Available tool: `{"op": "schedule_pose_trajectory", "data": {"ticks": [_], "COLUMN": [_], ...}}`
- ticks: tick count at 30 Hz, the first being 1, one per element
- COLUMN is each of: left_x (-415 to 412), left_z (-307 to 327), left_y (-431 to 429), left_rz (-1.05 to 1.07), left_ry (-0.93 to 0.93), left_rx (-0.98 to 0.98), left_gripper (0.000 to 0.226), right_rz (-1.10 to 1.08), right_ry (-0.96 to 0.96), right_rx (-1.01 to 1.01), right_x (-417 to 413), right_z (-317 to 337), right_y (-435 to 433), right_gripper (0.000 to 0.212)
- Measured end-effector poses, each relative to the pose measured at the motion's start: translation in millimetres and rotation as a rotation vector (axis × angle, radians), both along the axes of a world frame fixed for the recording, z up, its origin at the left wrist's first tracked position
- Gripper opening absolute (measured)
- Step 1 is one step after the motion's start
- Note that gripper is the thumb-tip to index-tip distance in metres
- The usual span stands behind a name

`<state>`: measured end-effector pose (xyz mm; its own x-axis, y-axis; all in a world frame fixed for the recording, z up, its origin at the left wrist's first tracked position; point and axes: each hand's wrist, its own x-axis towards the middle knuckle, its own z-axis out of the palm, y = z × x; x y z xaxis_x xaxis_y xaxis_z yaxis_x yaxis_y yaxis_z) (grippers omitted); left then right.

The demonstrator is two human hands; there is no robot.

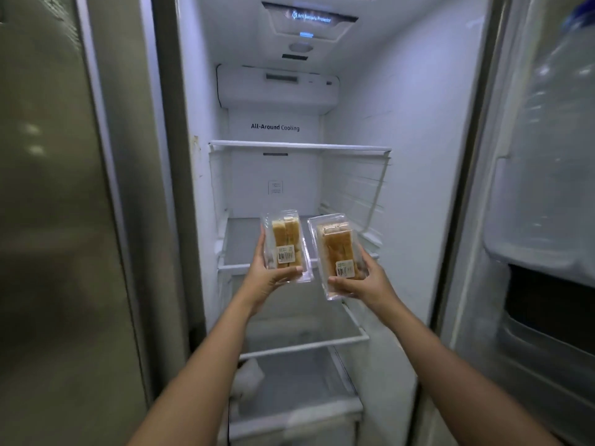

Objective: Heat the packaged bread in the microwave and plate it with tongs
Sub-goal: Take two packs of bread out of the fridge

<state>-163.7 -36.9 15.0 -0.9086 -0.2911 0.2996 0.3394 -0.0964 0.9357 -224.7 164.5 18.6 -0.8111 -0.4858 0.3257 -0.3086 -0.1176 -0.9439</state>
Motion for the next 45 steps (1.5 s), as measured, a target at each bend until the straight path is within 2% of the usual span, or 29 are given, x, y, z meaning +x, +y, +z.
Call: {"op": "schedule_pose_trajectory", "data": {"ticks": [4, 10, 15, 18, 22, 24, 27, 30, 37, 45], "left_x": [48, 125, 200, 249, 313, 354, 410, 465, 588, 694], "left_z": [-9, -9, -18, -30, -50, -64, -70, -69, -63, -41], "left_y": [15, 42, 60, 73, 89, 95, 88, 65, -20, -169], "left_rz": [0.040, 0.104, 0.215, 0.283, 0.364, 0.424, 0.520, 0.638, 0.866, 1.078], "left_ry": [-0.044, -0.063, -0.032, -0.039, -0.045, -0.062, -0.092, -0.097, -0.088, -0.107], "left_rx": [-0.015, -0.076, -0.023, 0.002, -0.001, 0.039, 0.059, 0.074, 0.066, 0.007], "left_gripper": [0.111, 0.111, 0.113, 0.116, 0.111, 0.111, 0.112, 0.116, 0.107, 0.101], "right_rz": [0.038, 0.090, 0.181, 0.246, 0.316, 0.383, 0.476, 0.558, 0.772, 0.938], "right_ry": [0.007, 0.024, 0.040, -0.006, -0.071, -0.111, -0.122, -0.128, -0.096, -0.042], "right_rx": [-0.016, -0.018, -0.018, -0.011, -0.031, -0.023, -0.011, 0.005, 0.064, 0.085], "right_x": [45, 104, 156, 189, 236, 267, 308, 346, 427, 524], "right_z": [0, 3, 2, -5, -28, -42, -55, -59, -58, -39], "right_y": [30, 53, 67, 75, 69, 58, 30, -9, -141, -339], "right_gripper": [0.088, 0.070, 0.067, 0.074, 0.068, 0.074, 0.090, 0.097, 0.099, 0.101]}}
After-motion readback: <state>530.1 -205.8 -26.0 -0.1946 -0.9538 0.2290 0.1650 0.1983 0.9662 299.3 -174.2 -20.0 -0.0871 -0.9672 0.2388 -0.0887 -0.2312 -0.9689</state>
